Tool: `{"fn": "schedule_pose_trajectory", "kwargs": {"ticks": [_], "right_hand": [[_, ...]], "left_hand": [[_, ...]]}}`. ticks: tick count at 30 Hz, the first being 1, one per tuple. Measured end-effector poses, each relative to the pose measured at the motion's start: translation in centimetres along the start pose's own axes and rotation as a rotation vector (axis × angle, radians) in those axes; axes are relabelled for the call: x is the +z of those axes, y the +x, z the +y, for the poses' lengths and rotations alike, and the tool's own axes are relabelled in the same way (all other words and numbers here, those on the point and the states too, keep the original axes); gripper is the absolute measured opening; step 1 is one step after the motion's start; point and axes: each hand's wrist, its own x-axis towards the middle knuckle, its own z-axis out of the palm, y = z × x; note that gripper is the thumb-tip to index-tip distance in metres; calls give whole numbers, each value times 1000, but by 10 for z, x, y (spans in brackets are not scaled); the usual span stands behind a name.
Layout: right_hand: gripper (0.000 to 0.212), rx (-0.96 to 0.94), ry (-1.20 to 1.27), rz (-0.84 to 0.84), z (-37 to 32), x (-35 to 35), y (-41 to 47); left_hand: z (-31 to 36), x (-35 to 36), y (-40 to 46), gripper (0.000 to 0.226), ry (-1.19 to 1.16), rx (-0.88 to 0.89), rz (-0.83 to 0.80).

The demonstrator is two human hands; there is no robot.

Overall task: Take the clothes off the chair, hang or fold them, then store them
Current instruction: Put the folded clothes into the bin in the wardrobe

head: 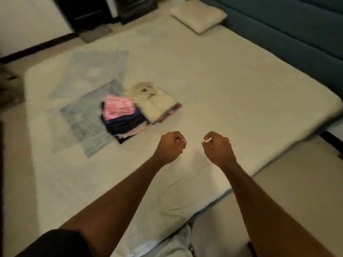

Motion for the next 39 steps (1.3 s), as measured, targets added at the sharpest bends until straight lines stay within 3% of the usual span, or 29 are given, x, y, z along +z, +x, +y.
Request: {"fn": "schedule_pose_trajectory", "kwargs": {"ticks": [6, 12, 18, 24, 28, 31, 34, 39], "right_hand": [[7, -139, 71, -98, -80, 79, 13], [12, -242, 98, -88, -151, 126, 59], [12, -295, 96, -86, -189, 160, 123], [13, -407, 39, -298, -212, 194, 193], [29, -362, 60, -375, -241, 234, 250], [50, -374, 13, -416, -262, 270, 290], [71, -517, -112, -512, -289, 301, 340], [102, -547, -456, -907, -340, 342, 421]], "left_hand": [[-67, -94, -40, 11, -104, -206, 253], [-124, -161, -16, 15, -222, -335, 408], [-185, -183, 45, 39, -387, -495, 367], [-234, -154, 80, 63, -724, -728, 303], [-270, -173, 123, 65, -810, -809, 372], [-298, -200, 149, 111, -881, -884, 373], [-323, -198, 165, 131, -1002, -953, 337], [-329, -114, 188, 106, -1389, -951, 266]]}}
